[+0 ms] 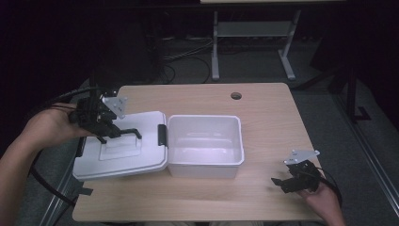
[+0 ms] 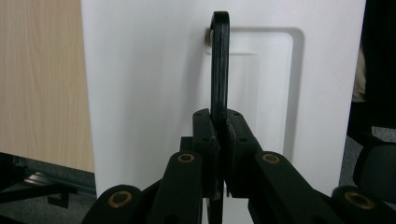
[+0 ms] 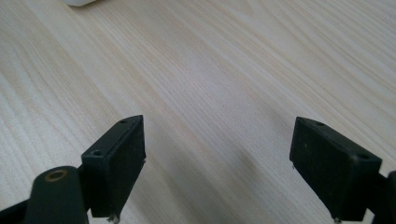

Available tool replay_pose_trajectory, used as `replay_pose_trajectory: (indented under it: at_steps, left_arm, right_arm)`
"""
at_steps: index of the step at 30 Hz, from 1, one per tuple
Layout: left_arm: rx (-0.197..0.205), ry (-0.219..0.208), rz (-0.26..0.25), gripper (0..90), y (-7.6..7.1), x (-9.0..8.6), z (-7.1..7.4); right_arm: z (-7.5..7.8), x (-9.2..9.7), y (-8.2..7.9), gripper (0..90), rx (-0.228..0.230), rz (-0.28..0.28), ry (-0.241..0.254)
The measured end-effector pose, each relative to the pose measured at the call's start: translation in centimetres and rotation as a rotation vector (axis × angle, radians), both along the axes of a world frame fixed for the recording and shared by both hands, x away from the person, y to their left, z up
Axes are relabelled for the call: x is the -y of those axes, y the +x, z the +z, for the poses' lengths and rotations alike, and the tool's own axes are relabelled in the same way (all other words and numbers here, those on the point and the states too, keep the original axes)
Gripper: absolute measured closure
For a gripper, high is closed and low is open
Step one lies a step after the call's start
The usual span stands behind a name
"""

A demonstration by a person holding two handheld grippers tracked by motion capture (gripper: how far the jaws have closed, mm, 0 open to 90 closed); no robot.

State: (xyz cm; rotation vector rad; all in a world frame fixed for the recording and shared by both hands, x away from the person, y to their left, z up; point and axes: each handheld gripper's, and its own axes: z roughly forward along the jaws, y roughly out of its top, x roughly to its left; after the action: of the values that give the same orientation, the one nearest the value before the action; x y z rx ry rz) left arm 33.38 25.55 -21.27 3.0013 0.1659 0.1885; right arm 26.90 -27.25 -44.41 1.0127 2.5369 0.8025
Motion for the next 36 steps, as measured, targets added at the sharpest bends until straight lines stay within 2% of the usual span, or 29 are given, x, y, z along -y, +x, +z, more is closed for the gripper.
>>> replay_pose_trajectory:
  at_steps: [10,26,32,36]
  left_arm:
    - [-0.002,0.007,-0.041,84.9,1.0,2.6,0.1]
    - [-0.006,-0.009,-0.095,84.9,2.4,6.7,-0.6]
    - [-0.005,-0.022,-0.104,84.9,2.7,7.6,-0.6]
    - [-0.005,-0.015,-0.117,84.9,2.9,8.1,-0.6]
  right_arm:
    - [0.1,0.1,-0.1,17.8,0.006,0.001,0.012]
    - [0.1,0.2,-0.1,17.7,0.008,0.003,0.018]
    - [0.1,0.1,-0.1,17.6,0.01,0.008,0.017]
    - [0.1,0.1,-0.1,17.7,0.009,0.009,0.019]
